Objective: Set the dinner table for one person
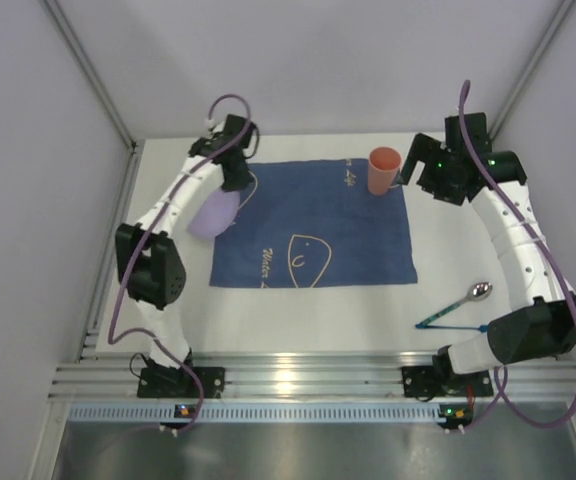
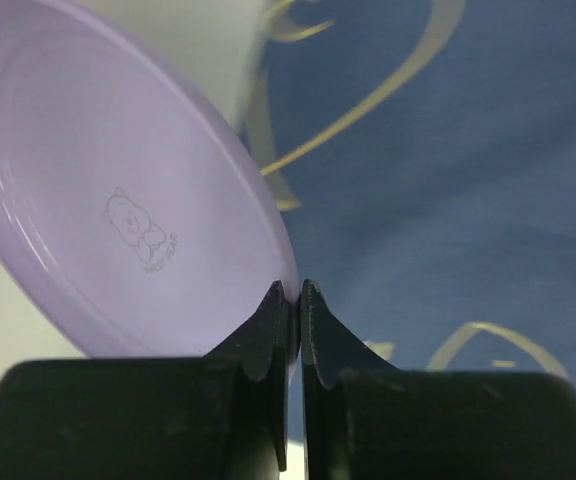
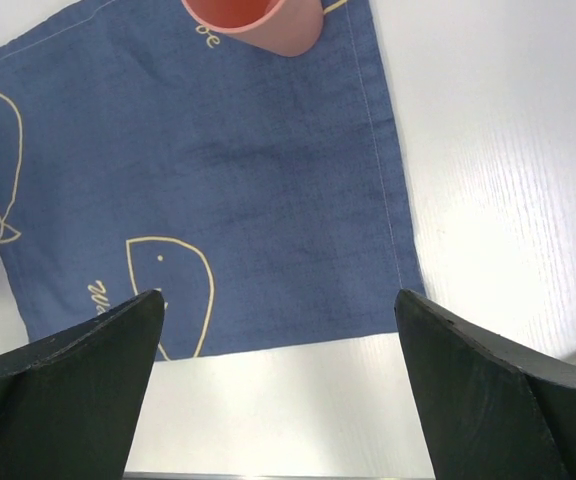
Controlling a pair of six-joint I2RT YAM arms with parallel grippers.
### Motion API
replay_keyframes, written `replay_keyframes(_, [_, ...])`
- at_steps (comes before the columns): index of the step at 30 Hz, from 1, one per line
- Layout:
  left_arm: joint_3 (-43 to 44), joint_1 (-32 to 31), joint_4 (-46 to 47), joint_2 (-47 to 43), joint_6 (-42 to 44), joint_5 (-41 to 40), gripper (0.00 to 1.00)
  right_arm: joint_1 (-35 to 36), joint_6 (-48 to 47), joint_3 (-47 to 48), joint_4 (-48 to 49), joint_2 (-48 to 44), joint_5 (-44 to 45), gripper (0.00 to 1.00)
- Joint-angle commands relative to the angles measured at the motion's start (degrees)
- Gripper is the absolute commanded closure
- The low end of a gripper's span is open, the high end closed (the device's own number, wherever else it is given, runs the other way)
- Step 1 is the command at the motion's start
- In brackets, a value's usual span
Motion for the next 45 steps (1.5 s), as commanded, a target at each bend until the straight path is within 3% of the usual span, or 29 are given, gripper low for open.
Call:
replay_keyframes(1, [20.8, -14.3, -7.1, 13.2, 3.0, 0.8, 1.0, -1.2, -1.8, 1.4, -1.7, -2.3, 1.9, 0.0])
replay_keyframes(2, [26.6, -16.4, -9.0, 17.1, 3.5, 0.7, 1.0, -1.6, -2.3, 1.0, -2.1, -2.6, 2.2, 0.0])
replay_keyframes(4, [49.7, -21.9, -16.3, 28.5, 6.3, 1.9, 1.0, -2.7, -2.5, -0.3, -2.8, -4.3, 2.2, 0.0])
replay_keyframes(6, [54.3, -24.5, -16.9, 33.7, 6.8, 5.0, 1.0, -3.4, -2.6, -1.5, -3.4, -5.6, 2.4, 0.0])
replay_keyframes(13, [49.7, -32.5, -10.9, 38.2, 9.0, 13.1, 1.0, -6.6, -4.1, -7.2, -6.5, -11.6, 4.6, 0.0])
replay_keyframes(20, [47.4, -33.1, -13.4, 39.6, 9.2, 6.3, 1.0, -8.0, -4.6, -7.1, -9.4, -13.7, 4.9, 0.0])
replay_keyframes(24, [45.1, -33.2, -13.2, 38.9, 9.1, 7.3, 0.44, -8.2, -4.6, -7.8, -11.0, -14.0, 6.6, 0.0])
replay_keyframes(25, [44.8, -33.2, -13.0, 38.2, 9.0, 7.3, 0.21, -8.2, -4.0, -8.5, -11.4, -13.9, 8.1, 0.0])
replay_keyframes(27, [44.4, -33.1, -12.3, 35.4, 8.5, 6.6, 0.03, -9.2, -3.0, -12.8, -12.7, -13.7, 8.5, 0.0])
replay_keyframes(35, [40.4, -31.7, -9.2, 23.4, 6.9, 5.6, 0.02, -22.8, 2.6, -37.9, -7.4, -16.4, -6.3, 0.0])
replay_keyframes(41, [26.7, -30.4, -3.3, 10.3, 5.4, 3.2, 0.02, -23.7, 3.1, -44.2, -2.6, -14.8, -3.9, 0.01])
replay_keyframes(45, [19.1, -29.8, 0.4, 5.0, 5.7, 2.9, 0.02, -23.6, 3.7, -46.0, 2.4, -11.3, -0.7, 0.16])
